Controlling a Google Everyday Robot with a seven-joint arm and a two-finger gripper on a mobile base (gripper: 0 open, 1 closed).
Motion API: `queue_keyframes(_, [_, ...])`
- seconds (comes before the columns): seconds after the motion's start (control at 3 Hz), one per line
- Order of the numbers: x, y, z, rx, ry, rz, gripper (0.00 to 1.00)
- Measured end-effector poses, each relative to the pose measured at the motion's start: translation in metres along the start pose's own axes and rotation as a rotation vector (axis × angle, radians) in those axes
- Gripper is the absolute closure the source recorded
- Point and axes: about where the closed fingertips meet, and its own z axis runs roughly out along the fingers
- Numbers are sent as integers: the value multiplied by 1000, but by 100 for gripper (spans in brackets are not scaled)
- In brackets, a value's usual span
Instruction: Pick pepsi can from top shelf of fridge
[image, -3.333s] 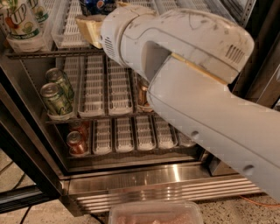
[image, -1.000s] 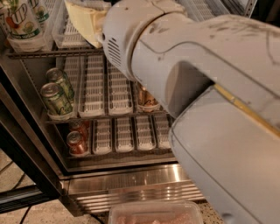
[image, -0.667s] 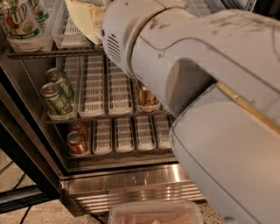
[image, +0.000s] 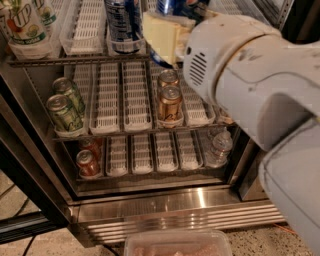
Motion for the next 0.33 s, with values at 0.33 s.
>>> queue_keyframes(0.33, [-5, 5, 0, -4, -7, -20, 100])
